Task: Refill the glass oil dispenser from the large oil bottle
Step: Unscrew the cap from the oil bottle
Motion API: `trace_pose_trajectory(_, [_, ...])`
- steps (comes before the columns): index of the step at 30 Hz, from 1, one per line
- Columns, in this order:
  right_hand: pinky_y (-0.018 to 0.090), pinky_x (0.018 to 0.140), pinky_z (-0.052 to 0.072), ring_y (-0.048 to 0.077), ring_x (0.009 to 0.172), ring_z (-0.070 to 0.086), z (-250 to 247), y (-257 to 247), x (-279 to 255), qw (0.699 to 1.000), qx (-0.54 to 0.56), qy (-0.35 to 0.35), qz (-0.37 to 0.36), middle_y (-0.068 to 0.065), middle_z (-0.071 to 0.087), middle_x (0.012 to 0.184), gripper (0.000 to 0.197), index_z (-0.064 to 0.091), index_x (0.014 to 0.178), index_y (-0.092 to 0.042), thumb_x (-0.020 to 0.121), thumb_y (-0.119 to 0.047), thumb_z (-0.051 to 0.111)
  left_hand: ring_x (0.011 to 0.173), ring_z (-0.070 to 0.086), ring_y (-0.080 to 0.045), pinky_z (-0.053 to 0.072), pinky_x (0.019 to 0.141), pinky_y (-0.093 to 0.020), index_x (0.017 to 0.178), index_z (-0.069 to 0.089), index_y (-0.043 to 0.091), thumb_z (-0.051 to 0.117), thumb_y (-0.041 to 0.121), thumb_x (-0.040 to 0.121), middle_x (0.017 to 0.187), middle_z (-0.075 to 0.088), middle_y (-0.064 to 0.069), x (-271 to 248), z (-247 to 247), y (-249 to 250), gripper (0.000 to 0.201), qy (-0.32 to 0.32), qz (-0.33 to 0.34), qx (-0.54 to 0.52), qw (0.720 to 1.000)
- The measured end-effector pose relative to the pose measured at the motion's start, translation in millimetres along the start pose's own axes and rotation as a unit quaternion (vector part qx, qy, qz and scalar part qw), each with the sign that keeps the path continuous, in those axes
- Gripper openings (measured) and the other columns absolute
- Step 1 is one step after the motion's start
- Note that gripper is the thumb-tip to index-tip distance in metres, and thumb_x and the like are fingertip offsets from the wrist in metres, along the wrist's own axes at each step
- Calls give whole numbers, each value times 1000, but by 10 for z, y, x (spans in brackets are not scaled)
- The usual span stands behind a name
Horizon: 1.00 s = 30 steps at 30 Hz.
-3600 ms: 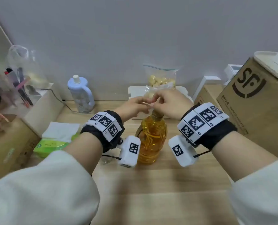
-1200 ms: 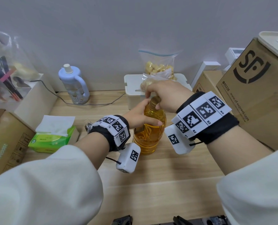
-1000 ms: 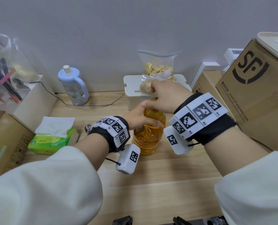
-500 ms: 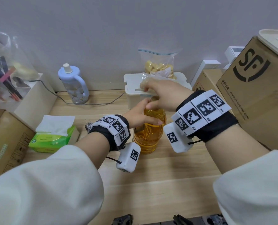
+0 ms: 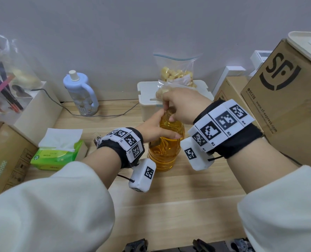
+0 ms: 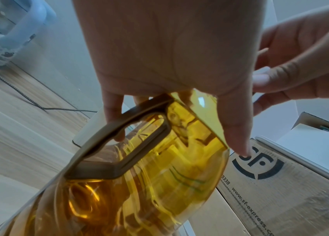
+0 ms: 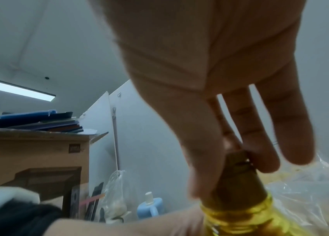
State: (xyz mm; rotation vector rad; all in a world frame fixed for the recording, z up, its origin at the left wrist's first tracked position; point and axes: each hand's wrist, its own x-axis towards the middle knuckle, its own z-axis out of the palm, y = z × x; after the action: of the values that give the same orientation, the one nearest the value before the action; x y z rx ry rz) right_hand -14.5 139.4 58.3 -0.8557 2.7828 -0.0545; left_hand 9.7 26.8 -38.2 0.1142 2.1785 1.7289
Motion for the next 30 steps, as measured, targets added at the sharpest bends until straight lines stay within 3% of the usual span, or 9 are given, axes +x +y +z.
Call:
trace_pose_trajectory(4, [32,72,40,19,86,48,40,-4,-20,997,0,65,48,4,58,103,49,51,113,-15,82,-54,53,121,50,-20,41,103,-39,129,43,20,77,32,55,130,53,-5,-25,29,39,82,-9,-5,12,1000])
trace_pose_trajectory(6, [31,68,37,20,81,46,62,-22,-24,992,-55,94,66,7,59,96,49,55,109,-12,86,-55,47,118,52,-18,44,101,-37,130,40,23,79,24,63,126,55,-2,8,25,7,77,-11,-11,-1,1000])
trace_pose_trajectory(9, [32,67,38,23,80,50,81,-46,-32,992,-54,92,61,8,59,92,37,57,101,-11,88,-45,51,114,48,-16,44,93,-27,106,39,39,74,7,72,114,52,6,33,-2,-43,59,3,-8,-10,1000])
trace_pose_trajectory(12, [32,72,41,25,94,58,47,-29,-39,996,-39,71,27,8,62,105,24,57,103,-12,87,-30,58,120,46,-17,41,100,-34,120,38,29,80,22,62,126,49,1,14,4,-35,72,8,0,-1,1000])
trace_pose_trajectory(15, [32,74,40,23,101,56,-1,-6,-50,999,-13,41,10,4,61,112,29,58,108,-18,82,-28,65,118,50,-19,45,91,-29,129,35,22,79,21,64,129,51,-2,18,9,-22,78,0,1,-5,1000])
trace_pose_trajectory(18, [34,78,44,22,98,56,28,6,-38,998,3,55,24,3,61,109,42,55,114,-20,83,-49,56,121,48,-19,42,98,-33,130,42,23,79,30,59,133,50,-2,13,24,-7,80,-3,6,9,1000])
trace_pose_trajectory(20, [33,71,43,22,87,53,45,-13,-44,995,-28,80,56,4,57,94,50,55,107,-15,85,-59,44,116,52,-16,44,96,-30,134,38,20,79,26,63,129,53,1,12,21,-8,82,-7,-3,8,1000])
trace_pose_trajectory(24, [31,65,38,23,76,50,36,-38,-32,993,-65,81,59,8,56,84,36,59,93,-9,88,-44,50,107,52,-11,46,86,-19,113,36,33,71,3,73,116,53,3,22,2,-33,61,-3,0,-10,1000])
trace_pose_trajectory(30, [30,67,43,24,86,60,6,-32,-16,997,-9,63,32,9,66,97,21,64,98,-9,82,-21,62,116,51,-18,44,95,-33,132,34,19,77,13,69,126,53,-2,21,-2,-31,76,5,-9,-7,1000])
